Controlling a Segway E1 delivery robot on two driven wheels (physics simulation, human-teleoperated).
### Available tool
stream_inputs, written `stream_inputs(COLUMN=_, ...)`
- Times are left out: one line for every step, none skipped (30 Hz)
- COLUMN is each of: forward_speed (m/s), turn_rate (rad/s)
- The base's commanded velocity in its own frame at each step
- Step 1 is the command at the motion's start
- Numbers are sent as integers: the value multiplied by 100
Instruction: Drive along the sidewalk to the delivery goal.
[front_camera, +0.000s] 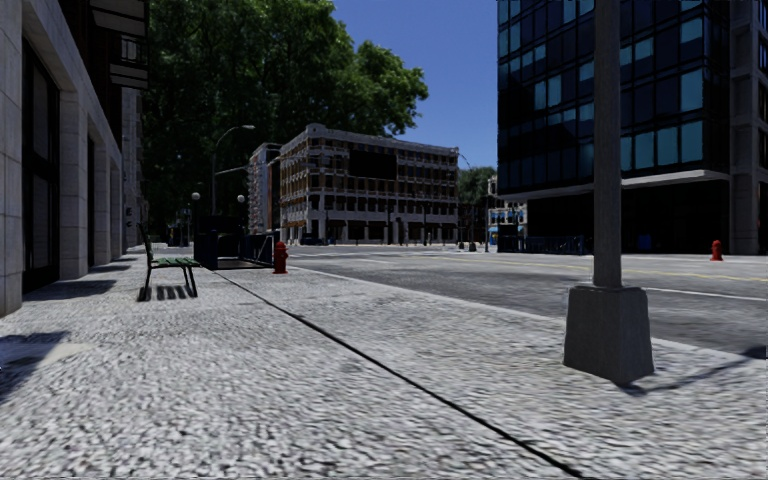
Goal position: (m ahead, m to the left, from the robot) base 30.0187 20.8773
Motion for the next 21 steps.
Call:
stream_inputs(forward_speed=200, turn_rate=54)
stream_inputs(forward_speed=200, turn_rate=54)
stream_inputs(forward_speed=200, turn_rate=54)
stream_inputs(forward_speed=200, turn_rate=54)
stream_inputs(forward_speed=200, turn_rate=54)
stream_inputs(forward_speed=200, turn_rate=54)
stream_inputs(forward_speed=200, turn_rate=37)
stream_inputs(forward_speed=200, turn_rate=24)
stream_inputs(forward_speed=200, turn_rate=10)
stream_inputs(forward_speed=200, turn_rate=10)
stream_inputs(forward_speed=200, turn_rate=0)
stream_inputs(forward_speed=200, turn_rate=0)
stream_inputs(forward_speed=200, turn_rate=0)
stream_inputs(forward_speed=200, turn_rate=0)
stream_inputs(forward_speed=200, turn_rate=0)
stream_inputs(forward_speed=200, turn_rate=0)
stream_inputs(forward_speed=200, turn_rate=0)
stream_inputs(forward_speed=200, turn_rate=0)
stream_inputs(forward_speed=200, turn_rate=0)
stream_inputs(forward_speed=200, turn_rate=0)
stream_inputs(forward_speed=200, turn_rate=0)
